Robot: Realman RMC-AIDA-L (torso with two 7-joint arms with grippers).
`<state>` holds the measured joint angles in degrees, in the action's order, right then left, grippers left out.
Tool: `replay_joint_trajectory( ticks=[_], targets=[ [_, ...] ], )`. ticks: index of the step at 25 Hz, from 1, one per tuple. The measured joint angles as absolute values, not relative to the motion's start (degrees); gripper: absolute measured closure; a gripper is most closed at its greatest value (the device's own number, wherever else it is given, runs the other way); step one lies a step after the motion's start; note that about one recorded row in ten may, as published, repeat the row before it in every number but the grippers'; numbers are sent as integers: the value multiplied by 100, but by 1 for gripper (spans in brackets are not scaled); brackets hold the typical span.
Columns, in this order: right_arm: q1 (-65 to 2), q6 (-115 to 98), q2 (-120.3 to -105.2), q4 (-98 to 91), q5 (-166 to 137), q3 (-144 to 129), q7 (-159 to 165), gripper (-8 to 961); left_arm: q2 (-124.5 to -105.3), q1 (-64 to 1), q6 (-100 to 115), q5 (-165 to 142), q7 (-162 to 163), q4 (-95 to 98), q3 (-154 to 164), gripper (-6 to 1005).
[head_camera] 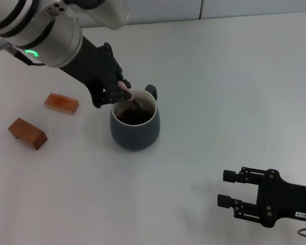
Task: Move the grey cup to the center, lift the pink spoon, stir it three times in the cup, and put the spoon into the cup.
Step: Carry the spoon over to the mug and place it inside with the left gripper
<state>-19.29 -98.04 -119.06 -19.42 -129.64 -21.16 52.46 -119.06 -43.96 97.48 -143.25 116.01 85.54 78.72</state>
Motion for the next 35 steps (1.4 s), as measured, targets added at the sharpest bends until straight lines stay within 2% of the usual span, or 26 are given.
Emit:
replay_joint_trajectory(
  ticks=[13, 24, 35],
  targets=[
    [-1942, -9811, -11900, -1945, -12996, -2145, 5295, 321, -11897, -4383, 10363, -14500, 11730, 8709, 7782, 823],
    [-1938, -9817, -11900, -1942, -13008, -2144, 5300, 321, -11899, -4378, 9488, -14660, 11867, 8487, 7891, 819],
    [-1946, -9818, -11900, -1942, -13008, -2144, 5300, 321, -11901, -4377, 10120, -14512, 11700, 8553, 7910, 815]
  ],
)
